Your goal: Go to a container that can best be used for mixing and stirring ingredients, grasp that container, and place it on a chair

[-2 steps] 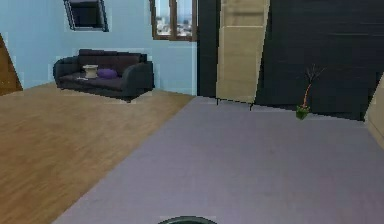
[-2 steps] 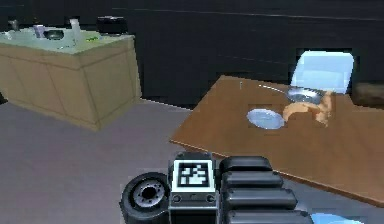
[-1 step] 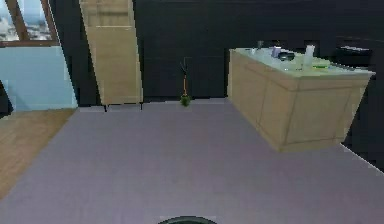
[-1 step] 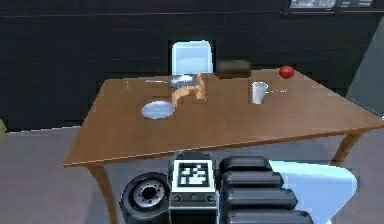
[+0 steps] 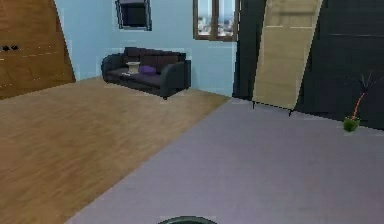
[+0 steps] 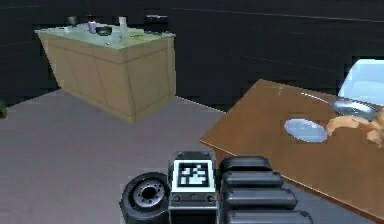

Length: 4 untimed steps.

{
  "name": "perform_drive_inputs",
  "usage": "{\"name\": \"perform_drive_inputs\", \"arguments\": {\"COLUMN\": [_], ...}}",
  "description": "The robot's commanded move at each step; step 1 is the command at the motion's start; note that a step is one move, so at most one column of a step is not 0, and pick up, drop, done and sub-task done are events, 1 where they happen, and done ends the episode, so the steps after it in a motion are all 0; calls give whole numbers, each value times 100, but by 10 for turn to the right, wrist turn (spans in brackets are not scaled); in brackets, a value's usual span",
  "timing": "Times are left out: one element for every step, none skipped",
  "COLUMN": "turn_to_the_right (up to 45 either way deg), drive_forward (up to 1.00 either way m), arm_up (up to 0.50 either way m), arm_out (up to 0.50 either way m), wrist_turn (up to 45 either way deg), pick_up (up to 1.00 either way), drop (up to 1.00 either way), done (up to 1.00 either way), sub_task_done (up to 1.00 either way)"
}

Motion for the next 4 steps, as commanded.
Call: {"name": "perform_drive_inputs", "arguments": {"turn_to_the_right": [-330, -450, -450, -270], "drive_forward": [0, 0, 0, 0], "arm_up": [0, 0, 0, 0], "arm_out": [0, 0, 0, 0], "wrist_turn": [0, 0, 0, 0], "pick_up": [0, 0, 0, 0], "drop": [0, 0, 0, 0], "done": [0, 0, 0, 0], "sub_task_done": [0, 0, 0, 0]}}
